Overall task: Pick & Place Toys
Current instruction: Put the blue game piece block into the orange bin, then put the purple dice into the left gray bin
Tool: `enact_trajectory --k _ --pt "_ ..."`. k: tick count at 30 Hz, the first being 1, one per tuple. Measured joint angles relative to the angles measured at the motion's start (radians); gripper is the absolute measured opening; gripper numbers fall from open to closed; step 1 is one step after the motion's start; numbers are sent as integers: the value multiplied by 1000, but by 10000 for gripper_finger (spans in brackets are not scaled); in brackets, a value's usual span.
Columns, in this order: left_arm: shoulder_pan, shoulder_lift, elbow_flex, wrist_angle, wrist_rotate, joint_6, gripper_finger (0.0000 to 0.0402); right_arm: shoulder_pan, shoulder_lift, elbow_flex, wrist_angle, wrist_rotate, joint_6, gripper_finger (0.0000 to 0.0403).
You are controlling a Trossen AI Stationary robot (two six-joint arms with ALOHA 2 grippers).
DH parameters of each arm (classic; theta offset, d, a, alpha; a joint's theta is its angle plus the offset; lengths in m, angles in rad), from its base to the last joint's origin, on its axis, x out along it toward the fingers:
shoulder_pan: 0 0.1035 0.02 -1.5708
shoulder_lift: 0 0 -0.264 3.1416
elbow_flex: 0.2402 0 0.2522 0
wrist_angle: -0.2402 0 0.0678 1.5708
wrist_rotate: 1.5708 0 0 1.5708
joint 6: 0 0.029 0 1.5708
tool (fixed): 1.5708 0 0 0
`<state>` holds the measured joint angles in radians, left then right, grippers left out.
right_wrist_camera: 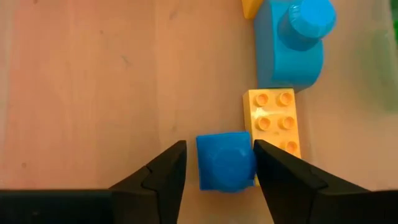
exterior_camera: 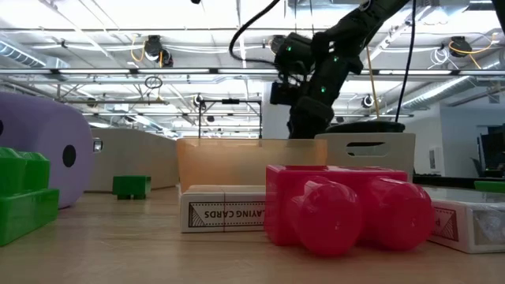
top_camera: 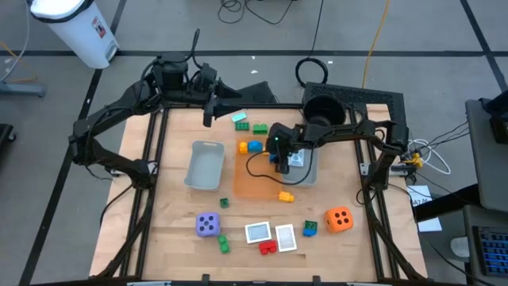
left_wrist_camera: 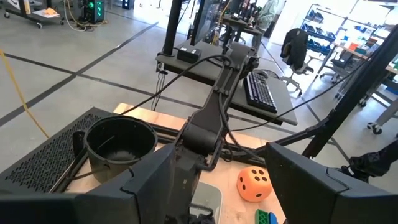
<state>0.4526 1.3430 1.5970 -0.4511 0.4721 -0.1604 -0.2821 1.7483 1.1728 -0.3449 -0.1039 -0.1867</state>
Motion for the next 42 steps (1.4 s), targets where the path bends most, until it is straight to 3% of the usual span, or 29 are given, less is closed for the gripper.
enact_trajectory --k 13,23,26,32,42 --pt "26 -19 0 45 -2 -8 255 0 -228 5 95 79 21 176" --pt "87 -186 0 -93 -3 -26 255 10 -378 5 143 65 229 176" --pt "78 -237 0 -164 -45 -28 255 10 -409 4 150 46 280 175" --pt "-46 -277 -50 -249 -131 -96 255 57 -501 -103 247 47 375 169" --pt "-392 -258 -378 -1 -399 -394 255 235 -669 -460 553 47 570 168"
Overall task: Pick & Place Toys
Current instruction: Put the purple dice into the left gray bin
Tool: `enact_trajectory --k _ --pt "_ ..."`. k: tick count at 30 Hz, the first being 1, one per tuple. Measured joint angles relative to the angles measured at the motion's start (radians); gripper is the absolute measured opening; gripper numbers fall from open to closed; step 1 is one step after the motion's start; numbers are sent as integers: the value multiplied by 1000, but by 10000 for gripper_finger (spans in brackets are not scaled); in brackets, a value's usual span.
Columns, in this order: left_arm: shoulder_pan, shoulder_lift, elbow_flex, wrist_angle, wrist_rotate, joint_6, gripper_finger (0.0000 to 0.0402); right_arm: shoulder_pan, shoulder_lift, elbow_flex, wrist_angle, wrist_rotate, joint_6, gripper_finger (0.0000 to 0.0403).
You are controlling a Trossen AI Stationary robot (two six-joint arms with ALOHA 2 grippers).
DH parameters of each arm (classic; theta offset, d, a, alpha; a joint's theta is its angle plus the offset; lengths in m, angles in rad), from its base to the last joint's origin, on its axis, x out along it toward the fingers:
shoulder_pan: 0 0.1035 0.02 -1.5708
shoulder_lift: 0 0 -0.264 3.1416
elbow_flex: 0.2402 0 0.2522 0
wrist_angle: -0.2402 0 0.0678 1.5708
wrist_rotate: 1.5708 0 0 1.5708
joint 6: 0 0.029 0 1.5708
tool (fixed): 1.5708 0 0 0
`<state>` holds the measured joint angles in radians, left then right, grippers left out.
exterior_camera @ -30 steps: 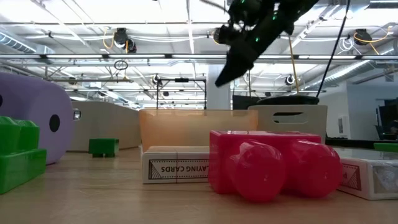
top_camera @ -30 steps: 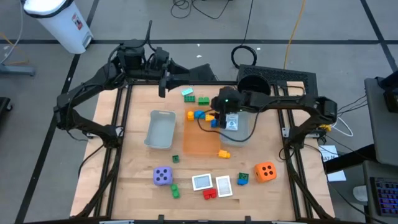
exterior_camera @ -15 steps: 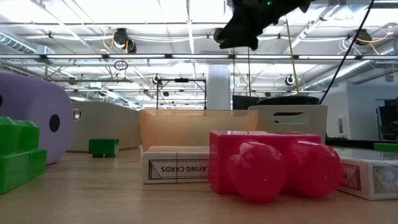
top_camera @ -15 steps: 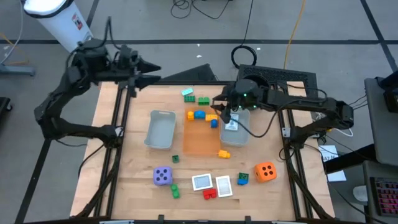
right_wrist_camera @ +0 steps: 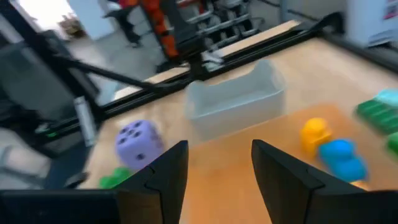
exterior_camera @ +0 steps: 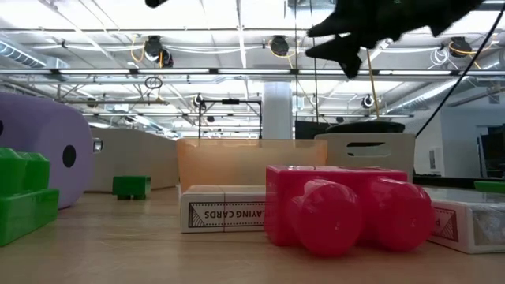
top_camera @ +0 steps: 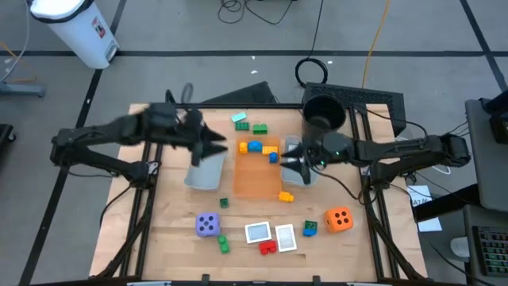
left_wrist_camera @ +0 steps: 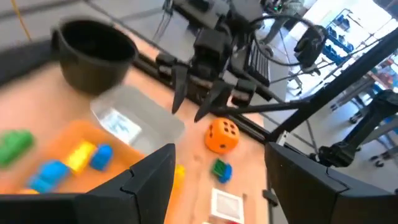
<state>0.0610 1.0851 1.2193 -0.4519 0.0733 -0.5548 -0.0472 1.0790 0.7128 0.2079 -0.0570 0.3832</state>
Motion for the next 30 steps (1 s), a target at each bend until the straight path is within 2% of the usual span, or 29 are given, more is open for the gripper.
enact_trajectory --k 6,15,21,26,30 --pt "-154 61 -60 -30 -114 -177 255 81 -34 -88 65 2 29 165" --pt "-353 134 -61 -161 -156 -415 255 159 -35 -182 215 4 145 164" --pt "-481 169 -61 -274 -215 -515 255 233 -35 -198 242 11 245 160" --pt "-580 194 -61 -388 -233 -609 255 309 -35 -198 314 149 261 160" --pt "-666 227 -60 -416 -241 -801 255 359 -24 -198 441 296 297 160"
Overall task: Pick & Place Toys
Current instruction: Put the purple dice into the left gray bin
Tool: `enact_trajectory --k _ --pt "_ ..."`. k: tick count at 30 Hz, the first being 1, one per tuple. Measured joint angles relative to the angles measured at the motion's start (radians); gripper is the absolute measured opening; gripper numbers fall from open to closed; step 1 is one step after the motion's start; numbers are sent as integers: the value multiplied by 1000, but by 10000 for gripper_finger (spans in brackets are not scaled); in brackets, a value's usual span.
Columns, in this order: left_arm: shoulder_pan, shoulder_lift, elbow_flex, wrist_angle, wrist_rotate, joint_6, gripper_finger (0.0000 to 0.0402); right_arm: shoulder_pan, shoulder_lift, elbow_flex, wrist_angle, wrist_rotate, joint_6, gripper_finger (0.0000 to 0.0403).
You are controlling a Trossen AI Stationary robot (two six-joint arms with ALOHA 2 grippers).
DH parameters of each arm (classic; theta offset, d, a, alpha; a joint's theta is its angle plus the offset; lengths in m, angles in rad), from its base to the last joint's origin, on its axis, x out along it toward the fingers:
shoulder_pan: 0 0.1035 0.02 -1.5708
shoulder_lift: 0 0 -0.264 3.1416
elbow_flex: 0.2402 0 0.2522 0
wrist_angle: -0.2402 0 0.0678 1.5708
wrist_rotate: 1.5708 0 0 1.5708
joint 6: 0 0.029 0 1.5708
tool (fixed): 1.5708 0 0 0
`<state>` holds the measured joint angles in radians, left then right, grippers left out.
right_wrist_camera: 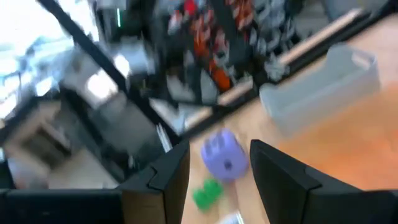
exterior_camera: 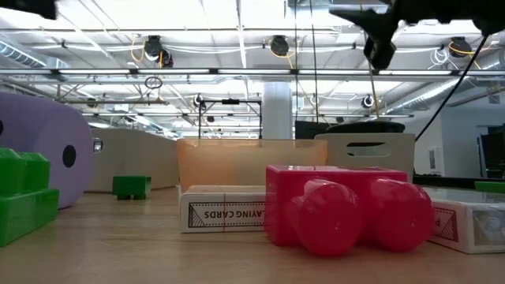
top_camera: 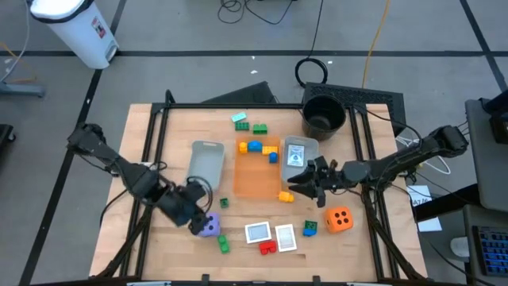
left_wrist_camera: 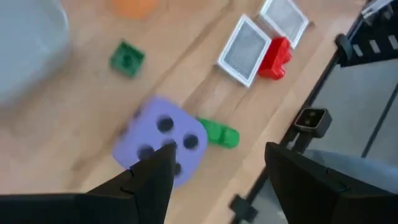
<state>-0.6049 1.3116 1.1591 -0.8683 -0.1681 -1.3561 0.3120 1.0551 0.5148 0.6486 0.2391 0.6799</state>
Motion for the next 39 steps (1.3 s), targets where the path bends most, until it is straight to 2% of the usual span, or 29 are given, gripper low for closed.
enact_trajectory --k 4,9,11,16,19,28,34,39 --pt "-72 48 0 0 -73 -173 255 38 20 0 101 79 -7 160" --pt "-96 131 0 -34 -83 -338 255 82 39 1 138 106 27 160" --pt "-92 167 0 -55 -59 -420 255 103 52 1 146 111 45 160" --pt "-77 244 0 -72 51 -519 255 156 102 1 181 202 58 160" --pt "-60 257 0 -65 62 -564 255 167 138 1 200 230 58 160" --pt "24 246 0 -83 72 -613 255 168 211 2 221 230 82 160" --pt "87 246 0 -81 178 -601 255 168 215 2 223 229 42 160" --pt "113 246 0 -65 287 -480 255 166 212 2 247 225 -36 160"
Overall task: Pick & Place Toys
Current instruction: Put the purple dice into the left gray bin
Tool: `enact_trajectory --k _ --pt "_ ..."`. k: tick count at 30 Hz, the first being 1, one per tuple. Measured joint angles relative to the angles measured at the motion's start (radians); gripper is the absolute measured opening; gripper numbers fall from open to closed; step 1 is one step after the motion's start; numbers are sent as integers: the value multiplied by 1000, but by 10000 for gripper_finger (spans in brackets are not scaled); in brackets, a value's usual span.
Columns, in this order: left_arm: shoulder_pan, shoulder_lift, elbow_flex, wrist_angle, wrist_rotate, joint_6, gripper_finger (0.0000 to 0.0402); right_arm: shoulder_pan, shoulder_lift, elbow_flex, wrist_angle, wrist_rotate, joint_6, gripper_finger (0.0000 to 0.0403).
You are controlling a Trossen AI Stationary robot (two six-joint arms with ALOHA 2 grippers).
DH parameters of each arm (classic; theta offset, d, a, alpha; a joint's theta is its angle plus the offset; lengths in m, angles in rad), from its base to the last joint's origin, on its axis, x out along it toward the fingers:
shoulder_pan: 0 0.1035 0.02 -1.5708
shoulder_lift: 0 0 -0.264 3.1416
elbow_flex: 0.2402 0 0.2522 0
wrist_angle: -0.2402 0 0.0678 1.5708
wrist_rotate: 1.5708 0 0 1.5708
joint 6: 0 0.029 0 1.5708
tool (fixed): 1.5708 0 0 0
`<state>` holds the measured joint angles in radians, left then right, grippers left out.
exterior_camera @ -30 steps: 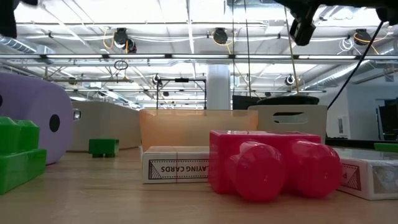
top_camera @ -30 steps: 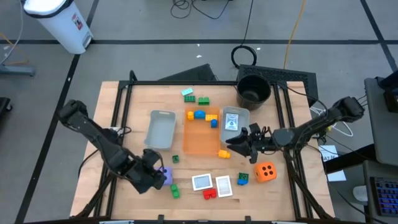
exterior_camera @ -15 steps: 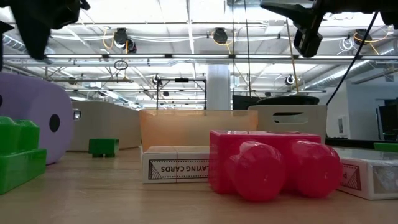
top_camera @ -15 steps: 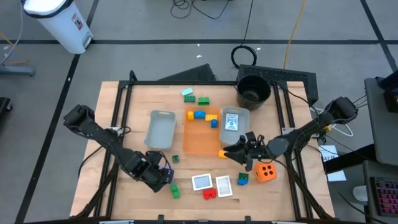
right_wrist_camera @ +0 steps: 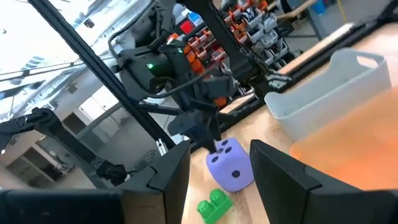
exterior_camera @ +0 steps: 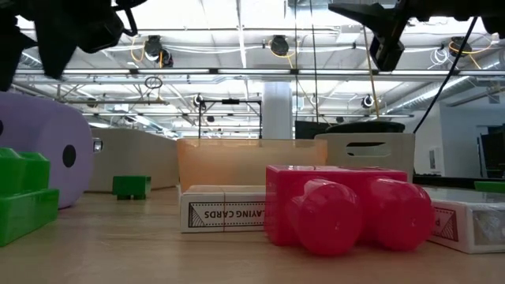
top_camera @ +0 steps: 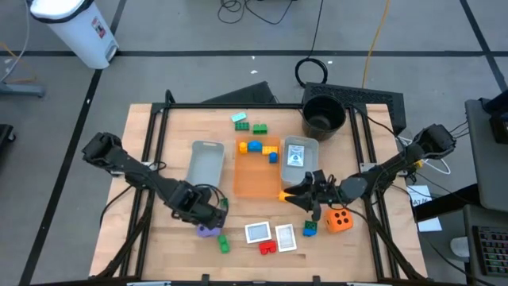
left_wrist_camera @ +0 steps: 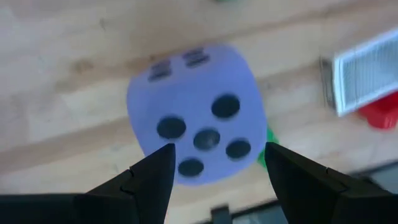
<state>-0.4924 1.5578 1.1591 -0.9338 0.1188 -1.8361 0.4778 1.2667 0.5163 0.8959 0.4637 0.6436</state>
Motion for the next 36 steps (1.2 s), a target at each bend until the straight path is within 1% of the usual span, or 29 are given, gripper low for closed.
enact_trajectory --k 4,9,14,22,26,29,31,36 --pt "14 0 0 1 59 2 255 -7 -1 0 23 -79 -78 160" --pt "37 0 0 3 116 -26 255 -21 -1 0 20 -174 -71 160" --pt "49 0 0 8 141 -32 255 -26 -1 0 20 -181 -69 160" --pt "54 0 0 41 142 -51 261 -32 -1 0 20 -182 -87 160" --pt "53 0 0 54 142 -52 289 -36 -1 0 20 -186 -88 160" --pt "53 0 0 54 133 -53 319 -44 -1 0 17 -228 -88 160" --pt "53 0 0 53 118 -54 340 -53 -1 0 15 -258 -87 160" --pt "53 0 0 61 53 -76 383 -56 -1 0 11 -267 -81 160"
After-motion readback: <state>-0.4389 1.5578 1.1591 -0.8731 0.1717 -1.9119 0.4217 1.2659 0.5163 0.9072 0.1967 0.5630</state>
